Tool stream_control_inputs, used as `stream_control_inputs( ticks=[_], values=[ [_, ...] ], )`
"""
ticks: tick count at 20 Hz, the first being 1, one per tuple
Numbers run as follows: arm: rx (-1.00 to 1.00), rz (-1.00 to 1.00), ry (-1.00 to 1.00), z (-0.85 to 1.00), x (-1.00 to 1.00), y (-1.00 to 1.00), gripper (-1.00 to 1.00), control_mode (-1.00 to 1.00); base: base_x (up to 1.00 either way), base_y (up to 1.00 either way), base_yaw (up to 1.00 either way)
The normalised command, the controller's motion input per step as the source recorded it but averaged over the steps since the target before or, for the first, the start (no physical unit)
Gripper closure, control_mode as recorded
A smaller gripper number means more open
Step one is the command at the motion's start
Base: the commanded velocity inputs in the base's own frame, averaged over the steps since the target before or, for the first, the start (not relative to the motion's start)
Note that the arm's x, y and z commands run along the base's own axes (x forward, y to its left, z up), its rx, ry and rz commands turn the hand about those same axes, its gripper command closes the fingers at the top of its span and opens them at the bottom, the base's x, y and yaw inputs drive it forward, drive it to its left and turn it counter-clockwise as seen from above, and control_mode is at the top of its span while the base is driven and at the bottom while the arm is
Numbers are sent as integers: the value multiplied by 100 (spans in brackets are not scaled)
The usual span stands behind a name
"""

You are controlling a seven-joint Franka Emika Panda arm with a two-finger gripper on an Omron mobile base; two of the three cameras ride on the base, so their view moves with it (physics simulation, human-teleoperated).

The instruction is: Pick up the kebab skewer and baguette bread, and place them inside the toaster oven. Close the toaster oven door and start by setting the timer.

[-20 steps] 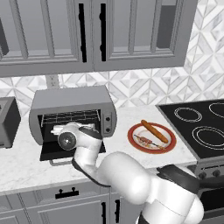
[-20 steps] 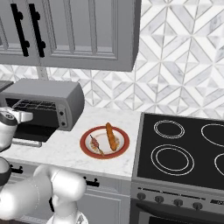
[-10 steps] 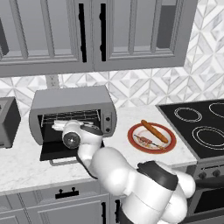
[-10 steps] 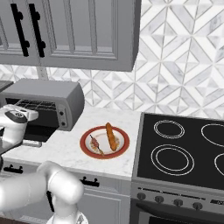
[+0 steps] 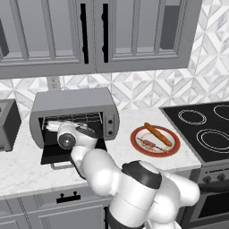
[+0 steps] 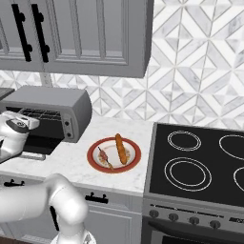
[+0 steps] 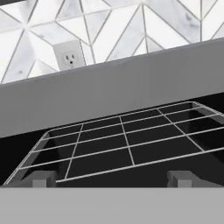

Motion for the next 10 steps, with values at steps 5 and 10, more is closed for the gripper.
stream_control_inputs(
  ticks=[5, 10],
  values=[
    [0, 3, 0, 0, 22, 18, -100, -100, 0, 0, 0],
    [0, 5, 0, -3, 32, 1, -100, -100, 0, 0, 0]
  ],
)
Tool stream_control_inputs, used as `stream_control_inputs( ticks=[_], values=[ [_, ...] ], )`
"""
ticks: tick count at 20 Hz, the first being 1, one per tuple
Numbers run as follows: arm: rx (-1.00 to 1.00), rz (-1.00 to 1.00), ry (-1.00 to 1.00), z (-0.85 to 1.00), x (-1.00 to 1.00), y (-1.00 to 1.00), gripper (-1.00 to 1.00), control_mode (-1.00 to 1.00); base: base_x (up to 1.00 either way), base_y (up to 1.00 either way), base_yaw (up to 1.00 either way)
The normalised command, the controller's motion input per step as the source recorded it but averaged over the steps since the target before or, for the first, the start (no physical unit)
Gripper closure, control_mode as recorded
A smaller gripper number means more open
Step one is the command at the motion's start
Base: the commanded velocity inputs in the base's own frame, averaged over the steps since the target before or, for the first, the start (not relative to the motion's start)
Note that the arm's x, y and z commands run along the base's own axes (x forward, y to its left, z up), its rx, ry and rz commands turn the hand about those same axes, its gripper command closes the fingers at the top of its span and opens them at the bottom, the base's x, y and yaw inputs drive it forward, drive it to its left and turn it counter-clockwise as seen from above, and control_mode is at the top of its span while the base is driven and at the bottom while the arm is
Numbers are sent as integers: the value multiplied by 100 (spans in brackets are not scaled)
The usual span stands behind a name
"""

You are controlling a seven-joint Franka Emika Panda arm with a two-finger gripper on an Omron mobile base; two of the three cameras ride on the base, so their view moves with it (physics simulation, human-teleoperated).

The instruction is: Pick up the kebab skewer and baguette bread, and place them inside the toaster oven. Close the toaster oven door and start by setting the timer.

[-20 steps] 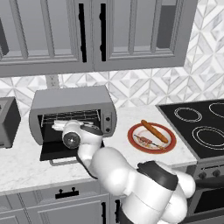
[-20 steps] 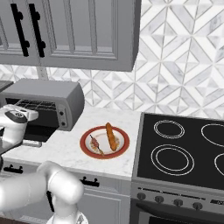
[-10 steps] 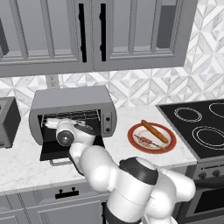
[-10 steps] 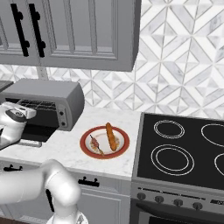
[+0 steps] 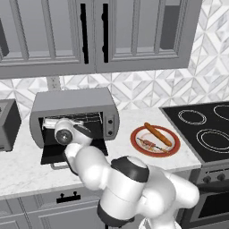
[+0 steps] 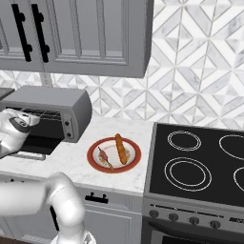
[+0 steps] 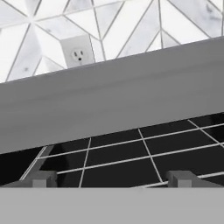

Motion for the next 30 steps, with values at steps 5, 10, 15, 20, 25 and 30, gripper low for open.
stream_control_inputs(
  ticks=[5, 10, 15, 20, 25, 30],
  values=[
    [0, 7, 0, -21, 25, 0, -100, -100, 0, 0, 0],
    [0, 7, 0, -15, 34, 0, -100, -100, 0, 0, 0],
    [0, 8, 1, -15, 25, 0, -100, -100, 0, 0, 0],
    [-1, 7, 3, -17, 12, 0, -100, -100, 0, 0, 0],
    [-5, 3, 11, -30, -8, 4, -100, -100, 0, 0, 0],
    [-6, 1, 16, -28, -23, 10, -100, -100, 0, 0, 0]
  ],
)
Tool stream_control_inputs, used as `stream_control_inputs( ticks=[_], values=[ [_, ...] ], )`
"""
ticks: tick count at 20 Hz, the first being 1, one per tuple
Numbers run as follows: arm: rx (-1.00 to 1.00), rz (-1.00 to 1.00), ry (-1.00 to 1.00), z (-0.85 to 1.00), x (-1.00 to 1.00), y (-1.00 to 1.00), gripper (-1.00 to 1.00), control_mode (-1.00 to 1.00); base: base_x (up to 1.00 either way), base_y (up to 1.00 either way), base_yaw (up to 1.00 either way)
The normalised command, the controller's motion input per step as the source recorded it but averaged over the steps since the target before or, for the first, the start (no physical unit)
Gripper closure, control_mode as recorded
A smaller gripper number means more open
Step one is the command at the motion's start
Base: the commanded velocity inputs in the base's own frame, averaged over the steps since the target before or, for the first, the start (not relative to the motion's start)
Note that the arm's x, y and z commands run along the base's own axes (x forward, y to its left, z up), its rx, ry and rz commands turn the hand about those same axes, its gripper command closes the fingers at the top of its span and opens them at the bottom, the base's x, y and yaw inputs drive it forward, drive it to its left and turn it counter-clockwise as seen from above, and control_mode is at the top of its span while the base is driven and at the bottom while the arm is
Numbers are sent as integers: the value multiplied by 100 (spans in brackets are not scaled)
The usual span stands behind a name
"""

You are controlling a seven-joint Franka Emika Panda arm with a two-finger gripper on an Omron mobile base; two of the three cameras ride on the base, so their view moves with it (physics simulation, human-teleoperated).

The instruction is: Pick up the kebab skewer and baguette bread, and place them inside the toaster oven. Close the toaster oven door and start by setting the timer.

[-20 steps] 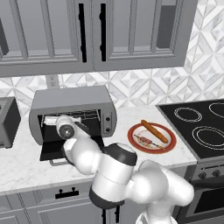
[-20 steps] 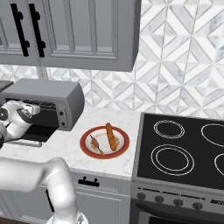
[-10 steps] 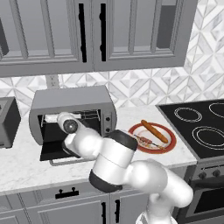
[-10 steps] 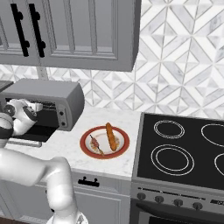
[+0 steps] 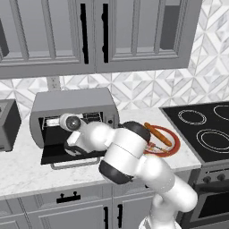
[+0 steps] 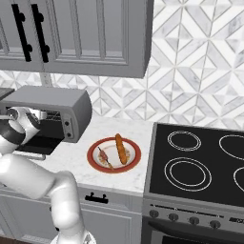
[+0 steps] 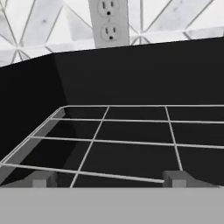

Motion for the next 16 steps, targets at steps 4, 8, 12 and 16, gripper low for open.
stream_control_inputs(
  ticks=[4, 8, 12, 16],
  values=[
    [-7, 0, 15, -30, -36, 9, -100, -100, 0, 0, 0],
    [-4, 0, 20, -23, -51, 13, -100, -100, 0, 0, 0],
    [-3, 0, 18, -25, -64, 11, -100, -100, 0, 0, 0],
    [-4, 0, 19, -51, -71, 8, -100, -100, 0, 0, 0]
  ],
)
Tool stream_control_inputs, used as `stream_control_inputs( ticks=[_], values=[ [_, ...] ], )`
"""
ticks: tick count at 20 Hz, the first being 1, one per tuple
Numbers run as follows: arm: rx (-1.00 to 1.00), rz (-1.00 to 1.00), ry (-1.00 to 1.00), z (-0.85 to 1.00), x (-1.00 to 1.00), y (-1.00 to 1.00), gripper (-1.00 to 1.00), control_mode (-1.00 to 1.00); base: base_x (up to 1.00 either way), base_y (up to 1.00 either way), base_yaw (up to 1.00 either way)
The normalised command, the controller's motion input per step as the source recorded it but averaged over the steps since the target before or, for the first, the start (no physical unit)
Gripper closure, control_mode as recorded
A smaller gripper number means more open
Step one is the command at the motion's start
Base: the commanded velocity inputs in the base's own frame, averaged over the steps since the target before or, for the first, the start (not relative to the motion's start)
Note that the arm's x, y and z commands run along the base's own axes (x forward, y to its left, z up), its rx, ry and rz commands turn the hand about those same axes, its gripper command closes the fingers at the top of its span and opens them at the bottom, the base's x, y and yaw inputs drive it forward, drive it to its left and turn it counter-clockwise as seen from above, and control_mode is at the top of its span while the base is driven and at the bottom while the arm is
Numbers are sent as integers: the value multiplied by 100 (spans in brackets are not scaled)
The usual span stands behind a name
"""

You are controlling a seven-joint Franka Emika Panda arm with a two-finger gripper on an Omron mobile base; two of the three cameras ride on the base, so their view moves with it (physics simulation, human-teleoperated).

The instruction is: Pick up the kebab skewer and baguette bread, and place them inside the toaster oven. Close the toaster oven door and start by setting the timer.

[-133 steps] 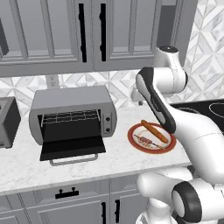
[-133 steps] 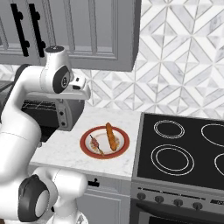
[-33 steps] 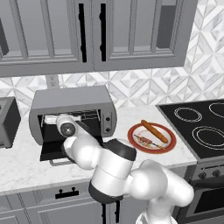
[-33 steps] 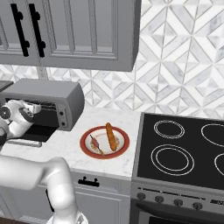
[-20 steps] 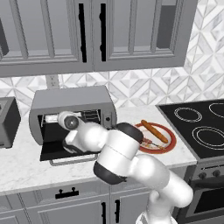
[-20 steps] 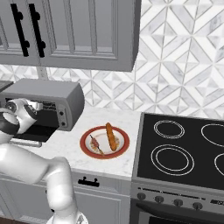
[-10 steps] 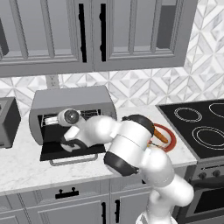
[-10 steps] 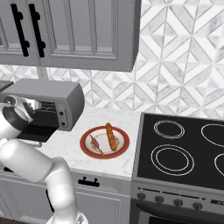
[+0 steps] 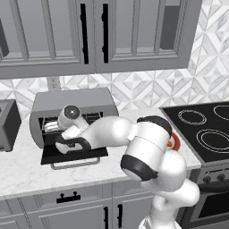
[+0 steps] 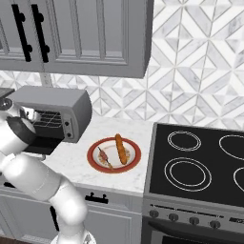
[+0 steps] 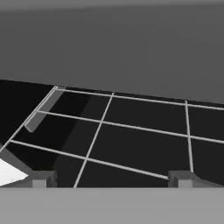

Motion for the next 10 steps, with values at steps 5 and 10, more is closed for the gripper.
stream_control_inputs(
  ticks=[5, 10],
  values=[
    [-2, 0, 23, -50, -71, 0, -100, -100, 0, 0, 0],
    [-4, 0, 30, -58, -63, 0, -100, -100, 0, 0, 0]
  ],
)
